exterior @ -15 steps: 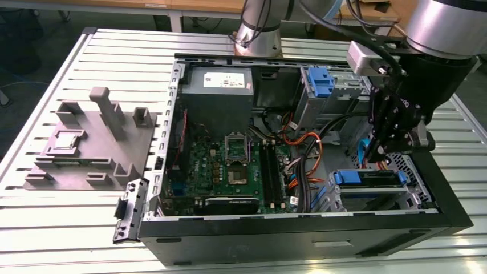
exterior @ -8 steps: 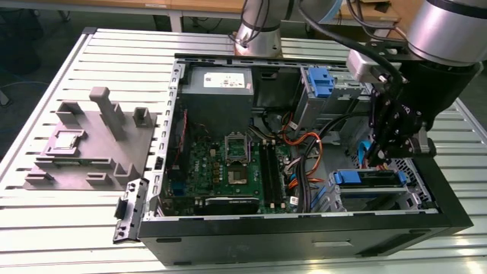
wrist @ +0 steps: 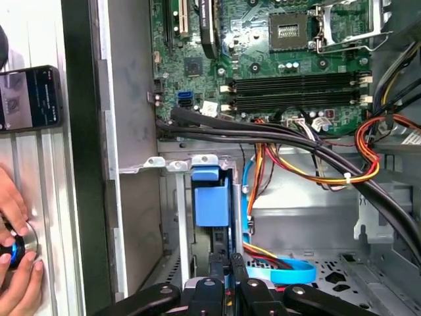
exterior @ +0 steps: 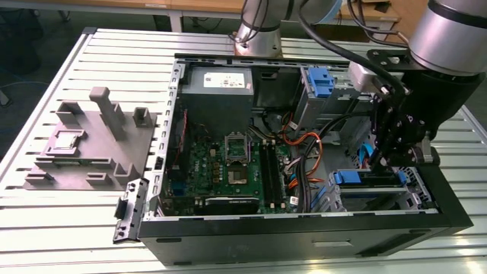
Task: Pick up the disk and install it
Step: 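Insert the second disk wire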
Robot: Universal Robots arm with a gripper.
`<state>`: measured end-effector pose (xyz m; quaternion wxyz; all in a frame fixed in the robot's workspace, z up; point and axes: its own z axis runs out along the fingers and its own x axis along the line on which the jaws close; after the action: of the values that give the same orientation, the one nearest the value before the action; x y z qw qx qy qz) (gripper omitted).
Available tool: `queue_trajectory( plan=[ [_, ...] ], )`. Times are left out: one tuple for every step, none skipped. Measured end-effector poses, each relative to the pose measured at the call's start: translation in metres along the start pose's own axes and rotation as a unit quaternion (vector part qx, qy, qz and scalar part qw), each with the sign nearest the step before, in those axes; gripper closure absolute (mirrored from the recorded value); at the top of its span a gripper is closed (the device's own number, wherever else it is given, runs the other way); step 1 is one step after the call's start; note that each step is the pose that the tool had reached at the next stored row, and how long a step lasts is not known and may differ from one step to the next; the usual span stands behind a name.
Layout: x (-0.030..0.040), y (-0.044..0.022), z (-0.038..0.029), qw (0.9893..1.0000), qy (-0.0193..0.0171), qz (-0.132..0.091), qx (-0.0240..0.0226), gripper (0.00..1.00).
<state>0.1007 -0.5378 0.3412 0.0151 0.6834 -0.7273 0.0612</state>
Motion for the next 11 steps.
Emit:
queue_trajectory(
  plan=[
    [0.0012,0.0,0.0004,1.0,-0.0036,0.0,0.0006,0.84],
    [0.0022,0.0,0.0007,1.0,-0.0079,0.001,0.0012,0.84],
    [0.0033,0.0001,0.001,0.9999,-0.0125,0.001,0.0019,0.84],
    [0.0044,0.0002,0.0013,0.9999,-0.0166,0.001,0.0026,0.84],
    [0.0055,0.0002,0.0017,0.9998,-0.0191,0.002,0.003,0.84],
    [0.0064,0.0002,0.0019,0.9998,-0.0203,0.002,0.0032,0.84],
    [0.0072,0.0002,0.002,0.9998,-0.0212,0.002,0.0032,0.84],
    [0.0079,0.0002,0.0022,0.9998,-0.0219,0.002,0.0032,0.84],
    [0.0085,0.0003,0.0023,0.9997,-0.0226,0.002,0.0032,0.84],
    [0.0091,0.0003,0.0025,0.9997,-0.0239,0.002,0.0031,0.84],
    [0.0097,0.0003,0.0027,0.9997,-0.0253,0.002,0.003,0.84]
  ],
)
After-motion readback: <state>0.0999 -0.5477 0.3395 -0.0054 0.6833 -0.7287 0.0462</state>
